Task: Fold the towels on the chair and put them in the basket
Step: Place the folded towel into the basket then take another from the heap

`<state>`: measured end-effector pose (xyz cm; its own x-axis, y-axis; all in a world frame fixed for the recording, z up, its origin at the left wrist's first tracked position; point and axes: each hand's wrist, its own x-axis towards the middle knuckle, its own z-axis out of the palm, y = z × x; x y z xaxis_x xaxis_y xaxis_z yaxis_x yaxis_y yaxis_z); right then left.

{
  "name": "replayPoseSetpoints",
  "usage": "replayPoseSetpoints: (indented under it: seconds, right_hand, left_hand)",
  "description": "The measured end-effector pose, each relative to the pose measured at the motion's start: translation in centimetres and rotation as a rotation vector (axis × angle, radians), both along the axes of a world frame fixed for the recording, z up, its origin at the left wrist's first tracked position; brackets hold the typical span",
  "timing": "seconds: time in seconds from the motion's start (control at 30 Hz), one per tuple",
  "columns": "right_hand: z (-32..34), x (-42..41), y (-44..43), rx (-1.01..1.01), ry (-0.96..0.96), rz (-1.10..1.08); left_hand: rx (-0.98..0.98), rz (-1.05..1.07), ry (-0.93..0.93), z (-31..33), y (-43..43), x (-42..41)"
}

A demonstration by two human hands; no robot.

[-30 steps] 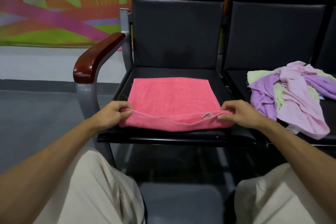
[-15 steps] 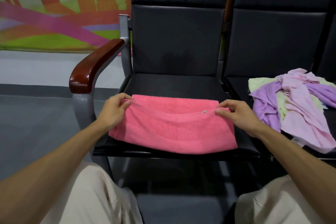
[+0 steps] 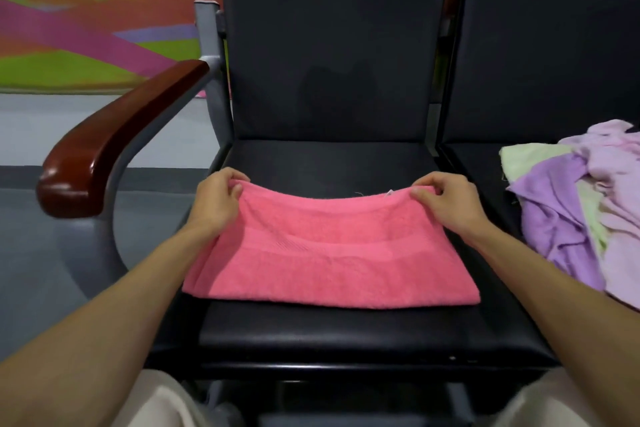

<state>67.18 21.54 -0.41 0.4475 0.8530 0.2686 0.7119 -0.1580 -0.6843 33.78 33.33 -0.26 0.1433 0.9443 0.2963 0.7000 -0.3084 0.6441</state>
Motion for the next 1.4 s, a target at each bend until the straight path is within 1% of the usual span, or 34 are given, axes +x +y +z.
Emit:
replayPoseSetpoints:
  seconds: [0.07,0.13,0.2,0.23,0.27,0.33,0.4,0.43,0.53,0.63,0.67,0.7,0.77,0.83,0.9,0.97,1.07,1.13,1.17,1.23,1.3,1.4]
  right_hand:
    - [-1.0,0.2,0.8,-0.147,-0.079,0.036]
    - [-1.6,0.1,1.3,-0.231,-0.240,0.068]
    - [-1.7,-0.3,1.6,-0.196,-0.405,0.070]
    - [-1.6,-0.7,1.6,-0.155,-0.453,0.068]
    - [-1.4,-1.2,1.7,-0.121,-0.479,0.081]
    - [-1.0,-2.5,1.8,-0.104,-0.465,0.180]
    - [-1.0,-3.8,1.4,-0.158,-0.468,0.321]
    - [-1.0,-4.4,1.1,-0.190,-0.488,0.380]
    - [-1.0,-5.5,0.4,-0.250,-0.513,0.471]
    - [-0.7,-5.4,-0.5,-0.255,-0.505,0.476]
    - [-0.5,-5.2,-0.9,-0.249,-0.497,0.464]
    - [-0.4,-4.9,-1.3,-0.242,-0.483,0.444]
    - [-0.3,-4.2,-2.2,-0.221,-0.429,0.398]
    - [0.0,-3.7,-3.2,-0.203,-0.369,0.358]
    - [0.4,-3.2,-4.2,-0.192,-0.324,0.322]
    - [0.7,-2.5,-5.1,-0.187,-0.291,0.279]
    - [1.1,-0.9,-6.0,-0.159,-0.230,0.140]
    - [1.2,0.6,-6.6,-0.148,-0.182,0.011]
    - [1.2,1.3,-7.0,-0.151,-0.165,-0.041]
    - [1.0,2.7,-7.6,-0.163,-0.149,-0.097]
    - [0.9,3.8,-8.0,-0.176,-0.143,-0.105]
    - [1.0,4.9,-8.2,-0.182,-0.136,-0.100]
  left_hand:
    - [-0.033,-0.020,0.120,-1.0,1.0,-0.3]
    - [-0.073,-0.031,0.251,-1.9,1.6,-0.8]
    - [-0.107,0.005,0.309,-2.1,1.7,-1.4]
    - [-0.120,0.028,0.322,-2.0,1.7,-1.8]
    - [-0.154,0.059,0.349,-1.9,1.7,-2.2]
    - [-0.301,0.111,0.468,-1.5,1.5,-3.0]
    - [-0.446,0.100,0.619,-1.2,1.0,-3.7]
    - [-0.492,0.065,0.663,-0.9,0.6,-3.8]
    - [-0.530,-0.032,0.676,0.2,-1.2,-3.3]
    - [-0.507,-0.063,0.591,1.4,-2.9,-2.7]
    - [-0.519,-0.060,0.513,1.6,-3.2,-2.7]
    - [-0.555,-0.060,0.384,1.7,-3.6,-2.6]
    - [-0.644,-0.067,0.053,2.2,-4.5,-2.0]
    - [-0.697,-0.080,-0.230,2.8,-5.7,-0.8]
    - [-0.728,-0.113,-0.464,3.5,-6.6,0.9]
    - [-0.717,-0.141,-0.600,4.2,-7.3,2.9]
    - [-0.703,-0.149,-0.704,5.2,-8.4,6.1]
    - [-0.767,-0.178,-0.772,5.6,-9.1,8.4]
    - [-0.787,-0.202,-0.773,5.8,-9.4,9.7]
    - [-0.743,-0.250,-0.716,5.7,-10.0,12.5]
    - [-0.671,-0.301,-0.645,5.7,-10.6,15.2]
    - [-0.599,-0.359,-0.480,5.0,-11.2,18.7]
